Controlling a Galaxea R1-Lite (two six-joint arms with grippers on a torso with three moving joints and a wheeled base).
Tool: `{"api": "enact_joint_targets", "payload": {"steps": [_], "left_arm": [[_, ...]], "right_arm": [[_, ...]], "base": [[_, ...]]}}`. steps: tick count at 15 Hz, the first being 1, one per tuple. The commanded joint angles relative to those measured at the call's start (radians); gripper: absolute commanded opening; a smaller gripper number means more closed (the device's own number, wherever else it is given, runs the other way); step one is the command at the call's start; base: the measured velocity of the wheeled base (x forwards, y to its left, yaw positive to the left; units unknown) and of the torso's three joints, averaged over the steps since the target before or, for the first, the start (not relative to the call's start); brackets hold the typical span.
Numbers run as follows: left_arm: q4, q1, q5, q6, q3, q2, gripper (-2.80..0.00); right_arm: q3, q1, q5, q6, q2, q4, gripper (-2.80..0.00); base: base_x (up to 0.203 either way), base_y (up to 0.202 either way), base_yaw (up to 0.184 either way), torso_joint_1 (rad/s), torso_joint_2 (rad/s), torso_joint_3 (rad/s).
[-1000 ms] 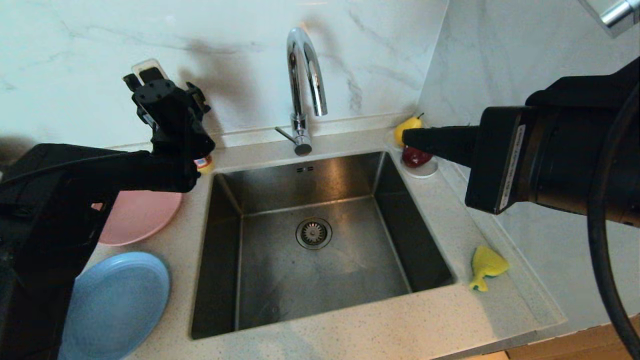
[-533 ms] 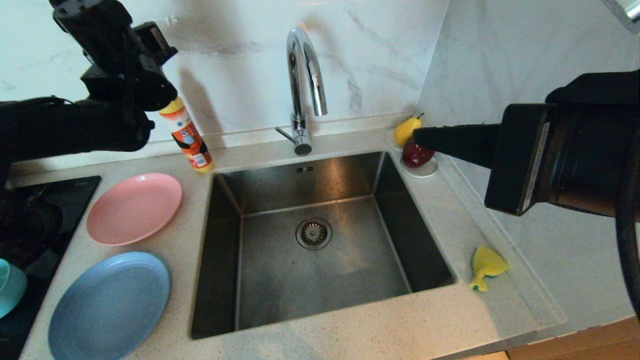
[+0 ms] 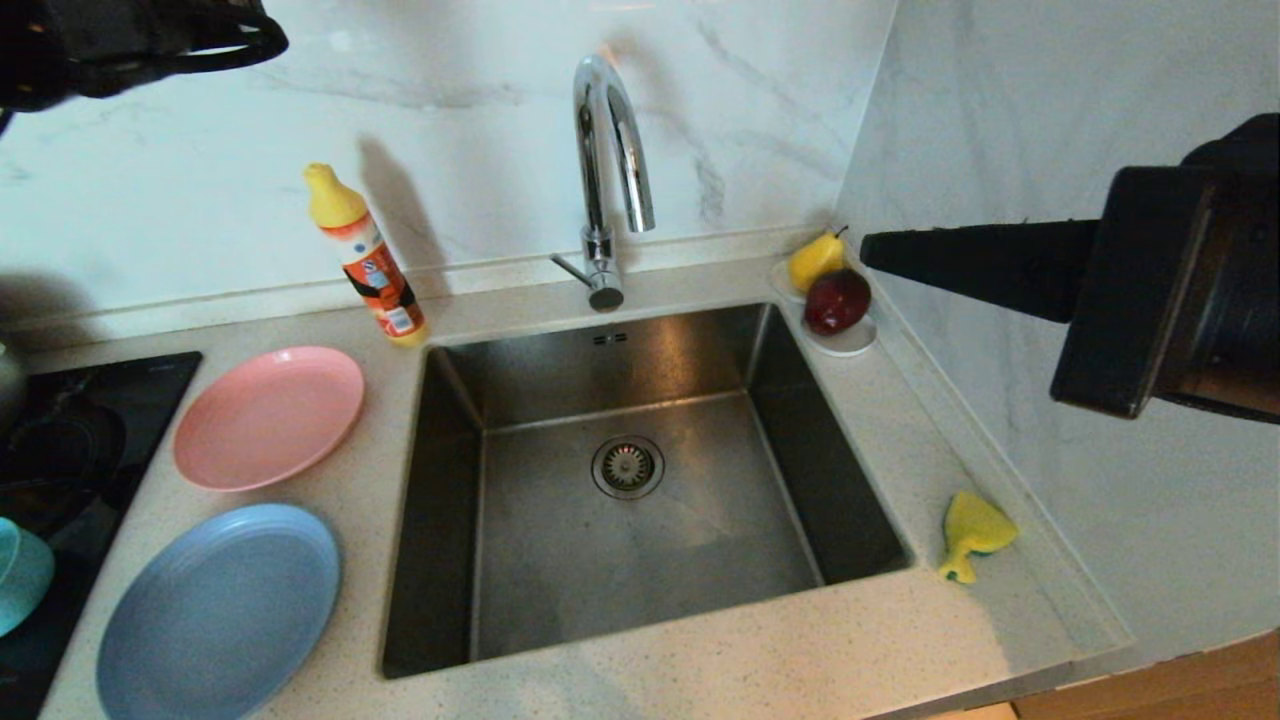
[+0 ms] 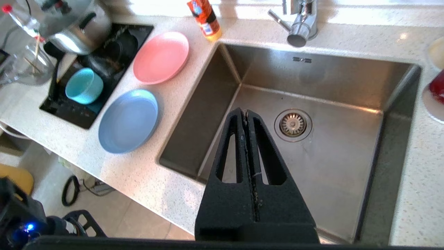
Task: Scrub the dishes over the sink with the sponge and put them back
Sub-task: Turn on the faucet
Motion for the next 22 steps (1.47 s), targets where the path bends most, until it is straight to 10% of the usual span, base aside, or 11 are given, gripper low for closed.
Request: {"api": "enact_joint_targets", "payload": {"steps": [1,4,9,14,22], "left_arm": [[0.342,0.004,-0.216,0.007,0.018,-0.225,-2.80],[0.543,0.007,-0.285,0.049,0.184,-0.450,-2.80],[0.574,0.018,-0.036,0.074,0.637,-0.892,-2.80],[0.523,0.109,0.051,0.032,1.093,-1.312,-2.80],[0.346,0.143,-0.167,0.012,1.688,-1.693,-2.80]], "right_arm": [[0.018,0.001,-0.001,0.001,-0.043,0.002,-2.80],[0.051,0.000,0.005,0.001,-0.065,0.001,-2.80],[0.063,0.000,0.017,0.002,-0.073,0.001,-2.80],[0.037,0.004,0.014,-0.002,-0.073,0.002,-2.80],[0.085,0.003,0.019,-0.001,-0.091,0.001,-2.80]], "base": [[0.000,0.000,0.000,0.000,0.00,0.000],[0.000,0.000,0.000,0.000,0.00,0.000],[0.000,0.000,0.000,0.000,0.00,0.000],[0.000,0.000,0.000,0.000,0.00,0.000],[0.000,0.000,0.000,0.000,0.00,0.000]]}}
